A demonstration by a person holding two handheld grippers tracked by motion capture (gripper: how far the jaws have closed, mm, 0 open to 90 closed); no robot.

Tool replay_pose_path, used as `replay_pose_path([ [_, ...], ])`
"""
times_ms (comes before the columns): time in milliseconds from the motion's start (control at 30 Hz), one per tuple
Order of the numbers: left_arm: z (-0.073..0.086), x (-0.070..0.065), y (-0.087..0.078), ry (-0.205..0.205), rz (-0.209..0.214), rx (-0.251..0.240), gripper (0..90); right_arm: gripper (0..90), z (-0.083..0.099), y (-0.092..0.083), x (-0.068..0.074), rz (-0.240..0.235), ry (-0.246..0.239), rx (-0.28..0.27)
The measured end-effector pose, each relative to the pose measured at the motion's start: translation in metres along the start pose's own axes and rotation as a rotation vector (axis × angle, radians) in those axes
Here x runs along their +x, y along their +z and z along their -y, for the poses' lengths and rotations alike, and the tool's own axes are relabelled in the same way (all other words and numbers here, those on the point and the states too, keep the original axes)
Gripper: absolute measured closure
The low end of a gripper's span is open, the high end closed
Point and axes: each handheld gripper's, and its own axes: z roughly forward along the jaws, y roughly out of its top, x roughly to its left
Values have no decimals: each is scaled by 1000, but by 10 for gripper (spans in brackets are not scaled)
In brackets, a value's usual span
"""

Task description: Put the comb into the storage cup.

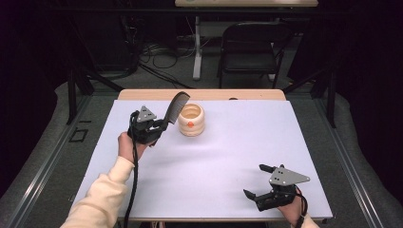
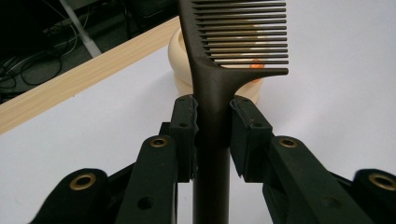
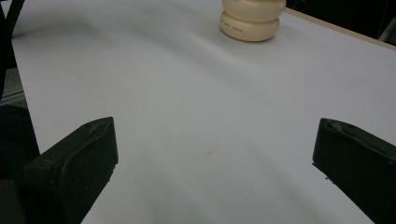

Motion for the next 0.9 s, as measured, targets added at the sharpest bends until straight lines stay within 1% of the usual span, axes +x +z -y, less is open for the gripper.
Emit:
replay_pose_path([
  [267, -1, 2, 2, -5, -3, -2, 722, 0, 0, 0, 0, 0, -1, 2],
  [367, -3, 2, 3, -7, -3, -8, 722, 0, 0, 0, 0, -1, -1, 1],
  [600, -9, 2, 3, 4, -2, -19, 721, 0, 0, 0, 0, 0, 1, 3],
  [900, -13, 5, 7, -2, -3, -27, 722, 0, 0, 0, 0, 1, 2, 3],
])
